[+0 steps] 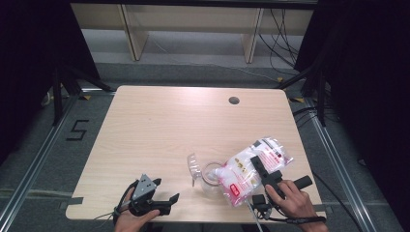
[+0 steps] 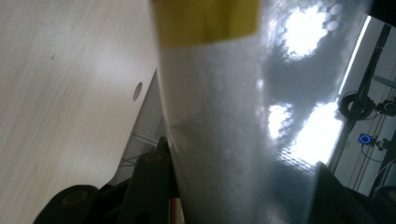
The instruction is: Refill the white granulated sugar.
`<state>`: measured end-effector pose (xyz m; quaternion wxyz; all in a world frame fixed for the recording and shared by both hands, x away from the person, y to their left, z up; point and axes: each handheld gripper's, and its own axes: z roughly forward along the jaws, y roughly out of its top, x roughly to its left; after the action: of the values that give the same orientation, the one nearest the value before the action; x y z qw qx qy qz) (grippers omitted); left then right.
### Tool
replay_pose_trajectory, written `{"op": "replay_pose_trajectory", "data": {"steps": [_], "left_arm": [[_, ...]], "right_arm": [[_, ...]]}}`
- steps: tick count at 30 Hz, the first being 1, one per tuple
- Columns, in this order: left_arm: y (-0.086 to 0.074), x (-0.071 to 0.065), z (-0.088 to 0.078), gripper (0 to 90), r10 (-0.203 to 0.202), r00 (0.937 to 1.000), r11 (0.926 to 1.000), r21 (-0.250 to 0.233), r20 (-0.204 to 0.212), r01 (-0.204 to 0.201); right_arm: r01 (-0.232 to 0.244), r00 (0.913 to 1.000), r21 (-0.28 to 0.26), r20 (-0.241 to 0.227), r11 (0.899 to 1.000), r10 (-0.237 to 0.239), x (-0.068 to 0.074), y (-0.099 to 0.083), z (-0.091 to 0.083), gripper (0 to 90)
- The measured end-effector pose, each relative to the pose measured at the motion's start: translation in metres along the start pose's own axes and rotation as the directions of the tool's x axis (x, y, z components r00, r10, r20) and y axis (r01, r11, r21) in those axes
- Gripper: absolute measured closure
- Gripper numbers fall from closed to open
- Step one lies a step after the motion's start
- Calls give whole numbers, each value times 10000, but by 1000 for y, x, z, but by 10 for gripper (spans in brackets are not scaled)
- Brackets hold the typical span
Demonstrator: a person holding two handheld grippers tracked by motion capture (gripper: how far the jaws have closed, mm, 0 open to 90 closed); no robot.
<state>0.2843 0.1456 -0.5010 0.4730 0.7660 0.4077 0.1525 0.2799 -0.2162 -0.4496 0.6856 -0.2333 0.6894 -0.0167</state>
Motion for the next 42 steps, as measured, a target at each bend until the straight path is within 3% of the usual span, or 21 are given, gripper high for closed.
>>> {"op": "replay_pose_trajectory", "data": {"steps": [1, 2, 3, 17, 22, 23, 24, 31, 37, 38, 42], "left_arm": [[0, 0, 0, 154, 29, 10000, 10000, 75, -90, -28], [0, 0, 0, 155, -8, 10000, 10000, 22, -44, 8], [0, -1, 0, 154, -21, 10000, 10000, 19, -41, 21], [0, 0, 0, 154, 2, 10000, 10000, -3, -17, -2], [0, 0, 0, 154, 9, 10000, 10000, 10, -20, -9], [0, 0, 0, 155, -30, 10000, 10000, -11, -34, 30], [0, 0, 0, 154, -13, 10000, 10000, 23, -32, 13], [0, -1, -1, 155, -14, 10000, 10000, -56, 14, 14], [0, -1, -1, 154, 4, 10000, 10000, -45, -9, -4], [0, 0, 0, 154, -66, 10000, 9999, -98, -3, 66], [0, -1, -1, 155, -7, 10000, 10000, -50, -2, 7]], "right_arm": [[-76, 9998, -143, 197, 9999, 79, 1, -1, 1, 658], [3, 10000, 8, -7, 10000, -3, 0, 0, 0, 659], [-57, 9998, -97, 203, 9999, 59, 1, -1, 0, 659], [50, 9999, -103, 94, 9999, -49, -1, -2, 0, 667], [46, 9996, -100, 281, 9999, -43, -2, -2, -1, 671], [-39, 10000, 68, 22, 10000, 39, -2, -2, -1, 672], [137, 9999, 36, 14, 9999, -137, -3, -2, -1, 673], [153, 9998, 32, 108, 9999, -153, -4, -2, -1, 678], [-57, 10000, 77, -42, 10000, 58, -2, -2, -1, 683], [60, 9998, 7, 181, 10000, -60, -4, -2, -2, 684], [192, 9997, 13, 116, 9998, -192, -5, -2, -2, 686]]}}
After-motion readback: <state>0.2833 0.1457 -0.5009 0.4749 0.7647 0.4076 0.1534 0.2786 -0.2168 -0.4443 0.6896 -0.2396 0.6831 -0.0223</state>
